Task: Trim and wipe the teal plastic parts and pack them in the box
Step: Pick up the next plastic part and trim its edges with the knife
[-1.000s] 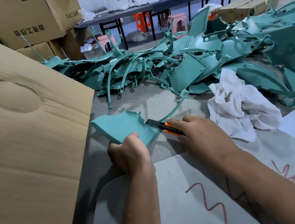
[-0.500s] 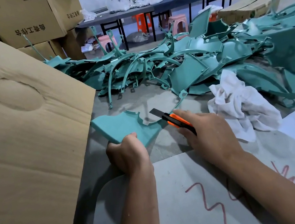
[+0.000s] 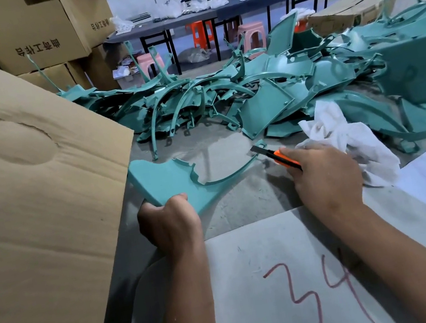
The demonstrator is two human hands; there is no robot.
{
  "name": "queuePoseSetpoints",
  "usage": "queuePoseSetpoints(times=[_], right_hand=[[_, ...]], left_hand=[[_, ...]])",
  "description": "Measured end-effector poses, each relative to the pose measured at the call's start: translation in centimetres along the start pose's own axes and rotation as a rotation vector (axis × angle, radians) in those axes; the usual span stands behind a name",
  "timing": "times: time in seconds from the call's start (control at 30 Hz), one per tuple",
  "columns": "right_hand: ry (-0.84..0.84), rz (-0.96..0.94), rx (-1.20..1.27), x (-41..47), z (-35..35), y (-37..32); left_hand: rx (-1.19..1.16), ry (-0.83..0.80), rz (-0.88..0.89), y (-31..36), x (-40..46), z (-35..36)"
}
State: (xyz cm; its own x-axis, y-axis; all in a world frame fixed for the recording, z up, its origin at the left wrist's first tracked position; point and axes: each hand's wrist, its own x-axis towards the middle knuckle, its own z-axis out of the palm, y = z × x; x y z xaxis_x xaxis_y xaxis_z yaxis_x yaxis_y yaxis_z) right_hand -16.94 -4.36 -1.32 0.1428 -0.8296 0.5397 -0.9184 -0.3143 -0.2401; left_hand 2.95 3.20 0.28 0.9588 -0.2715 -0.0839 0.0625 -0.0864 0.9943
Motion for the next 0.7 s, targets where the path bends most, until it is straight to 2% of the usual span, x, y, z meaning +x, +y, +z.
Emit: queuePoseSetpoints(times=[0.13,0.23,0.4,0.53,0.63,0.7], right_hand=[[0.187,-0.009,0.018,-0.3,-0.1,0.1],[0.097,0.021,0.001,-0.2,0.5,0.0],[0.012,-0.071,-0.022,-0.4,1.4,-0.7],[-0.008,-0.171,0.062,-0.8,1.6,-0.8],[0.058,-0.084,0.061,-0.3,1.8,-0.6],[0.038,-0.037,0.024,-0.1,1.8,-0.4]], left_hand=[[0.054,0.013,0.029,0.4,0.2,-0.4],[0.059,0.005,0.056,0.7,0.2,-0.7],[0.050,-0.003,0.097,0.6,-0.2,-0.6],[0.057,0.005,0.112,0.7,-0.3,-0.6],[0.060,0.006,0.097,0.8,-0.3,-0.6],[0.061,0.004,0.101,0.8,-0.4,-0.6]])
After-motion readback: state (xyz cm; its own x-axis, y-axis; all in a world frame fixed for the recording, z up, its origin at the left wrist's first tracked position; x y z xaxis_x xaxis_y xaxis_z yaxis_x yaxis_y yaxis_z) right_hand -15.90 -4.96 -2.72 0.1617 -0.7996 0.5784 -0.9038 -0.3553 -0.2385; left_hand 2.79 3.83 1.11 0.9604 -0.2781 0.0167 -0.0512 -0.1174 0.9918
